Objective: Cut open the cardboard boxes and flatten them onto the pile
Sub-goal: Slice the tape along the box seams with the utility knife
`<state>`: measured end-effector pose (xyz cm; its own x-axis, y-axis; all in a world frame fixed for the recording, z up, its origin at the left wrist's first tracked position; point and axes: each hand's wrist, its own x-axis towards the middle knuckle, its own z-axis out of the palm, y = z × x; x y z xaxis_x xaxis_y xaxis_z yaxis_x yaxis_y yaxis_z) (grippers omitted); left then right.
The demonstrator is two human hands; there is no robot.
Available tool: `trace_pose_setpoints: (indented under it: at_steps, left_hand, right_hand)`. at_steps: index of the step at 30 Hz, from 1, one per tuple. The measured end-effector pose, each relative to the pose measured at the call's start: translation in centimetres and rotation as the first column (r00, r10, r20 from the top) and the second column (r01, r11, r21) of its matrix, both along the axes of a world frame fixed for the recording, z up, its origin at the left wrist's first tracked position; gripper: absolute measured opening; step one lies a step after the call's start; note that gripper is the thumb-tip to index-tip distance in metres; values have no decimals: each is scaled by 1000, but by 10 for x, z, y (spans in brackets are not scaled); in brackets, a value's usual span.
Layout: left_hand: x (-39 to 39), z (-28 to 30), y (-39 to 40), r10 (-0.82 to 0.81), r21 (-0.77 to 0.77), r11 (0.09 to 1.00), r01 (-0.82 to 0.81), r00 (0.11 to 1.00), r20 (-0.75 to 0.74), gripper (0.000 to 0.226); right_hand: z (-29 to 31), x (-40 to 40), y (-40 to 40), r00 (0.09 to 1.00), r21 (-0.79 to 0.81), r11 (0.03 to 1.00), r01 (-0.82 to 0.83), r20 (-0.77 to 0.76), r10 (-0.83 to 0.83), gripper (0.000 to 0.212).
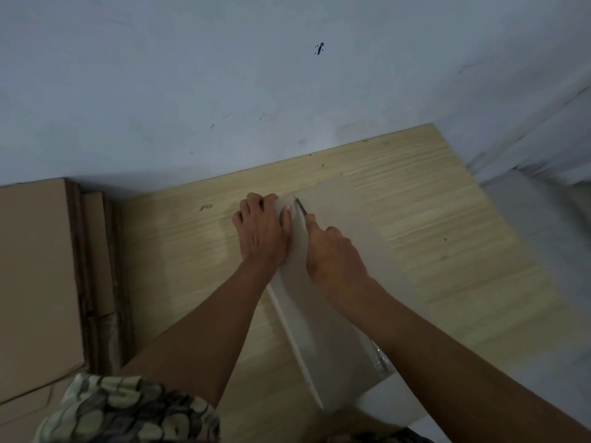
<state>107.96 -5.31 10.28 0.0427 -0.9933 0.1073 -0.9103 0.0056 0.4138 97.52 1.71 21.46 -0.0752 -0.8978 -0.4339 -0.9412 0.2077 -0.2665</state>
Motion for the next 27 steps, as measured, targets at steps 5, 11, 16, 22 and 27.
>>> trace_pose_setpoints:
  at_steps: [5,11,16,22,27]
  left_hand:
    - [-1,1,0,0,-2,1000,0,1000,6,38]
    - [0,-1,1,-4,-16,1000,4,1000,4,39]
    - [-1,-1,-2,16,-4,1000,-16,999,29,39]
    - [0,0,1,-9,-6,1000,10,999,41,42]
    - [-1,-1,0,3,4,1000,-3,998,67,41]
  right_hand:
    - [1,-6,-1,999,-15,1000,8,-50,-8,62]
    - [-8,0,15,998,-27,999,32,-44,-33,62]
    - [-7,-2,4,998,-15,998,64,-11,-64,63]
    - [13,-9,-8,999,70,997,17,-30,-15,53]
    - [12,1,-2,1000,49,999,-12,-2,12,55]
